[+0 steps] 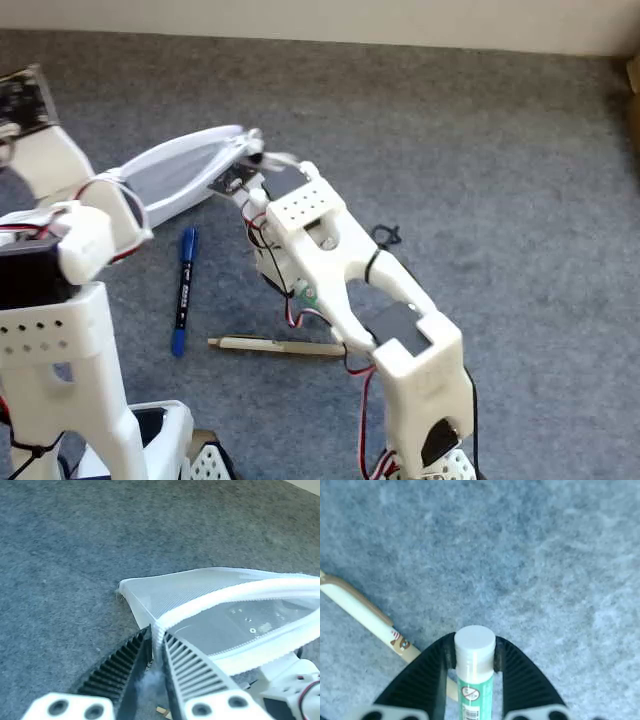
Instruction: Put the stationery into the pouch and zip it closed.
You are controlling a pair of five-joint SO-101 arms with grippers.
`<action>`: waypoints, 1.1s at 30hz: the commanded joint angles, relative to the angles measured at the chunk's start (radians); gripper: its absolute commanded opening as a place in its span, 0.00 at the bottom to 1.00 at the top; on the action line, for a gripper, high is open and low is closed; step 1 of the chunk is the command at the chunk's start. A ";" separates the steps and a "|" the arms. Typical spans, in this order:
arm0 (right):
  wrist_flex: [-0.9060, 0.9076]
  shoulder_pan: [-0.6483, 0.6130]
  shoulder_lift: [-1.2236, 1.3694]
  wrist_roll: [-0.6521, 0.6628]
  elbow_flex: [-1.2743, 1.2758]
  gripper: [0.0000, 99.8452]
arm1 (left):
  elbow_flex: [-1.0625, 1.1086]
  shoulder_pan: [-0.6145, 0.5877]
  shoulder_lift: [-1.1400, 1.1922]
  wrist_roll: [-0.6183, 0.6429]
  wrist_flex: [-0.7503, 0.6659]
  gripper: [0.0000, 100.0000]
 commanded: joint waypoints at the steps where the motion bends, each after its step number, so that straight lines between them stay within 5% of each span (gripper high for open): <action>1: -0.127 0.008 -0.191 -0.009 0.122 0.00 | -0.068 0.085 -0.004 0.008 -0.055 0.01; 14: -0.535 0.061 -0.618 -0.069 0.576 0.00 | 0.090 0.088 -0.008 0.028 -0.095 0.01; 23: -0.599 0.059 -0.817 -0.095 0.670 0.00 | 0.096 0.088 -0.008 0.029 -0.094 0.01; 33: -0.651 0.056 -1.092 -0.267 0.776 0.01 | 0.097 0.088 -0.008 0.029 -0.087 0.01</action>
